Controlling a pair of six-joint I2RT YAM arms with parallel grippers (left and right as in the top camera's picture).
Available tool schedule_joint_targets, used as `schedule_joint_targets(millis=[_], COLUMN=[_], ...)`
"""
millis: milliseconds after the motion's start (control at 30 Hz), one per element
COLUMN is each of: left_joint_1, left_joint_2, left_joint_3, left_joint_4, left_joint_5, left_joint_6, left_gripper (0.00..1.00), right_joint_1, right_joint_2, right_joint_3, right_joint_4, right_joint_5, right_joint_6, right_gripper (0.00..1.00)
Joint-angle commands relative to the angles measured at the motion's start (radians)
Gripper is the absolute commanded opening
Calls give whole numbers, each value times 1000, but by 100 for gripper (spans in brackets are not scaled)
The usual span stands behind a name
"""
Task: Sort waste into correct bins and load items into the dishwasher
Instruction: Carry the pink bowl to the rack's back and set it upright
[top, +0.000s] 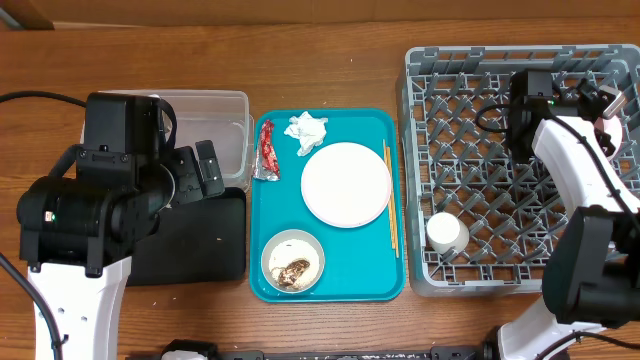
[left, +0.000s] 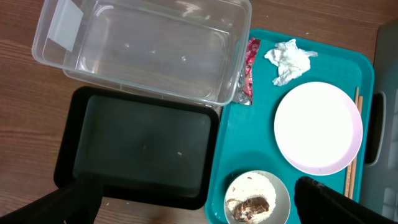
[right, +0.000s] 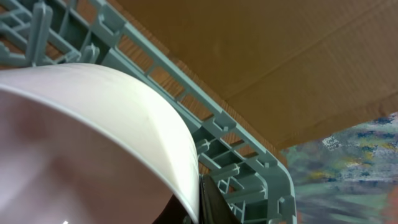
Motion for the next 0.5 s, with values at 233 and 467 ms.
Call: schedule_joint_targets(millis=[233,467], left_joint_1=[3,3], left_joint_2=[3,3], left_joint_3=[10,10], left_joint_4=[0,0], left_joint_5=[-12,-12], left_joint_6=[-18,-18], left_gripper=[100,100], right_joint_1=[86,117], right_joint_2=[31,30], right_joint_3=[4,5], right_joint_4=[-14,-40], right_joint_5=[-39,-33], right_joint_6=[4,9], right_gripper=[4,24])
